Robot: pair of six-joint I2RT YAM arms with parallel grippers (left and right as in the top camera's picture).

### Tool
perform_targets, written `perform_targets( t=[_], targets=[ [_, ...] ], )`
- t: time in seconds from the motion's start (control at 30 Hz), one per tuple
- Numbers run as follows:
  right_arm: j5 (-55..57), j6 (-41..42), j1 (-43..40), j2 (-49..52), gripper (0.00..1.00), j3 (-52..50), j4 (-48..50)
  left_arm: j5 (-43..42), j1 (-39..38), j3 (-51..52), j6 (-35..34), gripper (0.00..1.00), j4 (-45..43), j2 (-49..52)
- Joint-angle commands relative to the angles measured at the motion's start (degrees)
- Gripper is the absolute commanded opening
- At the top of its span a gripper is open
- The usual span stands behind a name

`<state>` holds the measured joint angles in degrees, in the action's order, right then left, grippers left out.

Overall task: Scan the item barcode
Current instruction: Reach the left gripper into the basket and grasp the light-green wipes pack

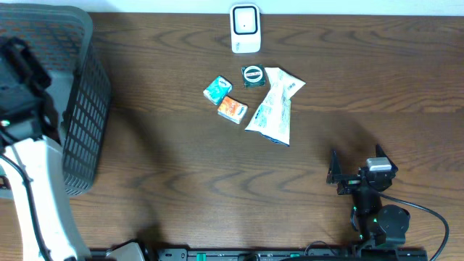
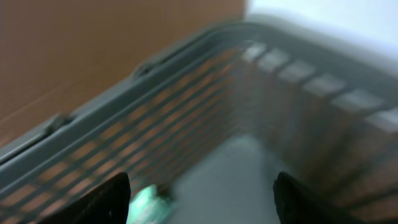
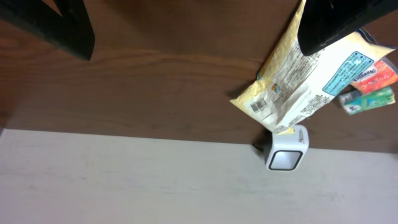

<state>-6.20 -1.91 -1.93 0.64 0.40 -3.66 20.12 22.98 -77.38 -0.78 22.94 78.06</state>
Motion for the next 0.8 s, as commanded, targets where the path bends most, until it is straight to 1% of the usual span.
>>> perform_targets(
  t=[0.0, 0.07, 0.13, 0.17, 0.2, 0.23, 0.43, 0.57, 0.63, 0.77],
  targets=[
    [-0.3, 0.6, -0.3, -0.3, 0.99, -0.1, -0.2, 3.1, 6.2, 0.0, 11.5, 0.73, 3.4, 5.7],
    [-0.4, 0.6, -0.3, -0.3, 0.99, -0.1, -0.2, 3.1, 8.5, 0.0, 13.5, 0.73, 4.6, 8.5],
    [-0.3, 0.6, -0.3, -0.3, 1.00, -0.1, -0.2, 3.1, 10.4, 0.0, 13.4, 0.73, 4.6, 11.0],
    [-0.3, 0.6, -0.3, -0.3, 0.99, -0.1, -0.2, 3.1, 11.5, 0.0, 13.4, 0.76, 4.5, 12.5],
    [-0.4, 0.6, -0.3, -0.3, 0.99, -0.1, -0.2, 3.1, 12.2, 0.0, 13.4, 0.83, 4.5, 13.7],
    [-0.3, 0.6, -0.3, -0.3, 0.99, -0.1, -0.2, 3.1, 12.9, 0.0, 13.4, 0.84, 4.5, 15.1],
    [-0.3, 0.6, -0.3, -0.3, 0.99, -0.1, -0.2, 3.0, 15.5, 0.0, 13.5, 0.84, 6.1, 22.9],
    [-0.3, 0.6, -0.3, -0.3, 0.99, -0.1, -0.2, 1.8, 16.0, 0.1, 16.8, 0.84, 7.0, 27.9],
    [-0.4, 0.6, -0.3, -0.3, 0.99, -0.1, -0.2, 1.6, 16.0, 0.1, 18.3, 0.84, 7.1, 29.6],
    [-0.3, 0.6, -0.3, -0.3, 0.99, -0.1, -0.2, 1.6, 16.0, 0.1, 18.4, 0.84, 6.8, 31.3]
  ],
)
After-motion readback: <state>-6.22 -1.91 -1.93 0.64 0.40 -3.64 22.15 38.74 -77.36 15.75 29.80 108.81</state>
